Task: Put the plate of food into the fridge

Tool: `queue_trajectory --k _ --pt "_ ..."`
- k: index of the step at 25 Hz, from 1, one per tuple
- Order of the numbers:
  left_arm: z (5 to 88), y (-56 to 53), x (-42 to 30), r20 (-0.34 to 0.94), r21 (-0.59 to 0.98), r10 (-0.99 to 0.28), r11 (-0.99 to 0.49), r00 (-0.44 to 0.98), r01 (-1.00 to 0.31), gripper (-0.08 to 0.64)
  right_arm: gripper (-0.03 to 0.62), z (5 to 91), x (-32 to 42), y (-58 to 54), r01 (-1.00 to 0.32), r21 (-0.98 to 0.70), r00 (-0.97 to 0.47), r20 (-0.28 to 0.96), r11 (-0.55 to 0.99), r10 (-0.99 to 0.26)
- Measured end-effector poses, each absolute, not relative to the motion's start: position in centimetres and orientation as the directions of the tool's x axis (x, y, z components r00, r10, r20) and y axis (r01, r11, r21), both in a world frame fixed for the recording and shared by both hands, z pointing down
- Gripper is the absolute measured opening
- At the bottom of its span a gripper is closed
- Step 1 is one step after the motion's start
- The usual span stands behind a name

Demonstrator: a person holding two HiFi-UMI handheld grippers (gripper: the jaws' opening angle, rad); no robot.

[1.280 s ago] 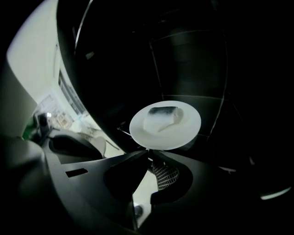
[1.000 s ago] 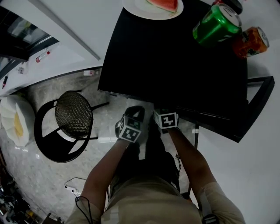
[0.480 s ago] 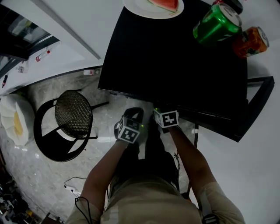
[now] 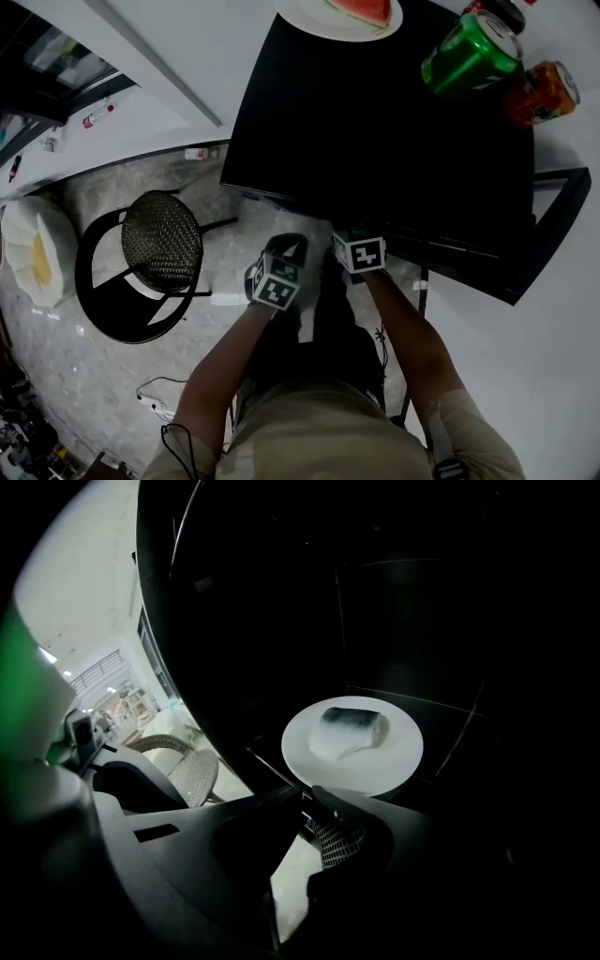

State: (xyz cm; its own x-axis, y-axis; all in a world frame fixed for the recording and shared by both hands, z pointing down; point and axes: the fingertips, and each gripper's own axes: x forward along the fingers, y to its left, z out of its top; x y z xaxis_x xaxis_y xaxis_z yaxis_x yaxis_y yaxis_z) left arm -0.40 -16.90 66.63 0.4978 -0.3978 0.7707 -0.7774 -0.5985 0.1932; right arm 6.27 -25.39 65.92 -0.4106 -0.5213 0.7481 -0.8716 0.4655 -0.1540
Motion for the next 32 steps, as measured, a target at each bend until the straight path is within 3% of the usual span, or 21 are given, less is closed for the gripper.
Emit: queue_trajectory --k 32 --pt "60.0 -17.8 -7.8 0.678 0.181 -0.552 -0.515 0.486 -0.838 0.014 0.043 59.3 1.9 -18.8 -0.892 -0.163 -0.384 0.766 0.421 -0.516"
